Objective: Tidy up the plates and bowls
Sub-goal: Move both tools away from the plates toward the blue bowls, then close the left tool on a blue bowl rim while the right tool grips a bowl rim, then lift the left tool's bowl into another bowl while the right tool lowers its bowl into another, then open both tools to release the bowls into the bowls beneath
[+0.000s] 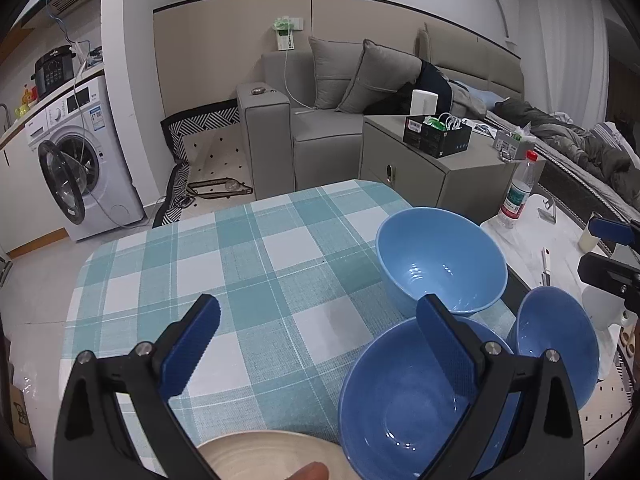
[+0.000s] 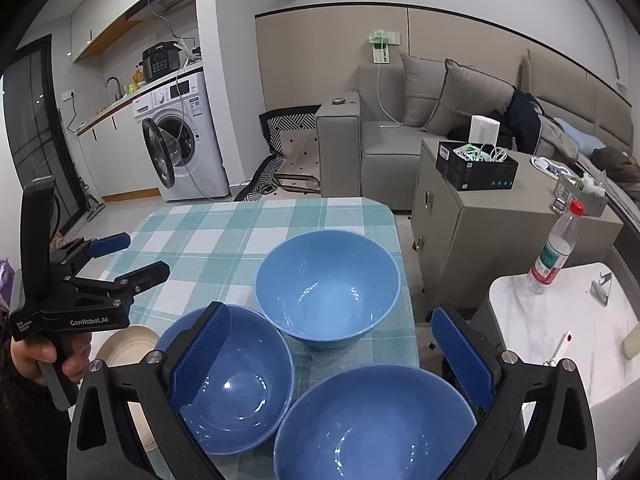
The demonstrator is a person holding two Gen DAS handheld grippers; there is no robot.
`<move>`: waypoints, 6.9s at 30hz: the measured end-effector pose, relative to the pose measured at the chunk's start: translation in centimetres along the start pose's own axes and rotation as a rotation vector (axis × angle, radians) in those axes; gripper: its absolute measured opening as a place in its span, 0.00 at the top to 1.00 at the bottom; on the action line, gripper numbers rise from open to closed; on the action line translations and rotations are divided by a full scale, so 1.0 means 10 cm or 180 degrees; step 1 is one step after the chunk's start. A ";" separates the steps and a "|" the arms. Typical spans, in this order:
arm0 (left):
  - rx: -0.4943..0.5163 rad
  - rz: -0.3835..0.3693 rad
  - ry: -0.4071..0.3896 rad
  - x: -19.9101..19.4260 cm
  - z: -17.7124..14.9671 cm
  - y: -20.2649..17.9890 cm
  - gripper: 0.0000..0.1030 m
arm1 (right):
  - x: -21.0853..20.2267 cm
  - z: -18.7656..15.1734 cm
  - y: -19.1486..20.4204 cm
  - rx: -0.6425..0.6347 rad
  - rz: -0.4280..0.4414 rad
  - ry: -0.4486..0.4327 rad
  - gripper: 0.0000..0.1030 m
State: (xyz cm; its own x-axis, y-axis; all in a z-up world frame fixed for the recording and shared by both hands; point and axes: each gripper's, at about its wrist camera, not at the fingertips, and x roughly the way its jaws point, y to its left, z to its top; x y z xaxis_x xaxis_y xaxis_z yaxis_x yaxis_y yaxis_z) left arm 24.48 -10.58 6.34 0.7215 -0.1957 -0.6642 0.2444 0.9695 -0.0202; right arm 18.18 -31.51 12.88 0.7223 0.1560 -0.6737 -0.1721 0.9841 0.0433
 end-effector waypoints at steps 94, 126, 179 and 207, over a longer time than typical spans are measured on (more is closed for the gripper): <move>0.0096 -0.0517 0.0818 1.30 0.28 -0.61 0.86 | 1.35 -0.06 -0.63 0.0458 -0.0139 0.0667 0.81; -0.0111 -0.0534 0.0354 0.41 0.35 -0.33 0.85 | 0.30 0.16 0.03 0.0291 -0.0207 -0.0025 0.81; -0.0219 -0.0320 0.0264 -0.34 -0.52 -0.17 0.84 | -0.19 -0.74 0.65 0.0396 0.0234 -0.0151 0.79; -0.0218 -0.0225 0.0541 -0.07 -0.69 -0.20 0.84 | 0.15 -0.87 0.67 0.0218 0.0074 0.0139 0.77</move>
State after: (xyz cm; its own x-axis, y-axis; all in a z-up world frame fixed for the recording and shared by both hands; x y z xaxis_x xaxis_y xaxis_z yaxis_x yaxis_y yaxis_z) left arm 19.05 -11.33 1.69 0.5828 -0.2416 -0.7759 0.2418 0.9631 -0.1183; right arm 12.28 -25.45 5.70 0.6885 0.1765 -0.7035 -0.1413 0.9840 0.1086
